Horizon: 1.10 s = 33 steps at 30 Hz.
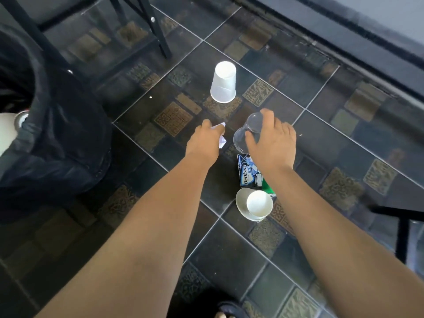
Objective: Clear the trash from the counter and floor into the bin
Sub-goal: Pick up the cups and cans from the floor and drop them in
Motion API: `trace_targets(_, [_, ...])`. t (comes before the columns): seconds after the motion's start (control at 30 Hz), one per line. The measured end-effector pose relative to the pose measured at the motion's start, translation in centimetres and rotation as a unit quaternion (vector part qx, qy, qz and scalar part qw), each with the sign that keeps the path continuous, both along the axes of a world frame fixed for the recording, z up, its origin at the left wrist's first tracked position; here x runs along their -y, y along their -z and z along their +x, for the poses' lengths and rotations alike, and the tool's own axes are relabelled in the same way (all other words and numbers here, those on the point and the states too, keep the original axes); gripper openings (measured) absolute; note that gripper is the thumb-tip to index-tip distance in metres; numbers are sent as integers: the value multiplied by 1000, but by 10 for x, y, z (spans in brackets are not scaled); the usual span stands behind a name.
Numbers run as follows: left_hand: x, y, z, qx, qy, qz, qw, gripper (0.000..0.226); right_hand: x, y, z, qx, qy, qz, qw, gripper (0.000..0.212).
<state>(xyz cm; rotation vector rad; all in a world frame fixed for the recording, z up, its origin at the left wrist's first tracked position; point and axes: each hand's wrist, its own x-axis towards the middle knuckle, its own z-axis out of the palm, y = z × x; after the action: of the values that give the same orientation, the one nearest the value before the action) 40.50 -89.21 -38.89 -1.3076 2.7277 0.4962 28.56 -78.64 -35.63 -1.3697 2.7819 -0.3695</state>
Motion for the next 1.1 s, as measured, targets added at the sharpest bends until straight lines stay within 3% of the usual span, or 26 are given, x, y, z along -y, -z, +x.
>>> trace_targets(0.2, [-1,-15,25,-94,-53,8,994,42,4,-7,12,8,-3,-65,998,49])
trace_targets(0.57, [13,-94,84,-293,-154,-75,941,21,33,-69,50,34,-23,-208,977,52])
trace_targets(0.9, [26,-165,156,-364,-182,-184,895,27,75,-128,115,101,-91,-276,951,52])
trace_targets(1.1, [40,-195,216,-365,-252,-228,867,25,109,-171,180,178,-158,-342,909,59])
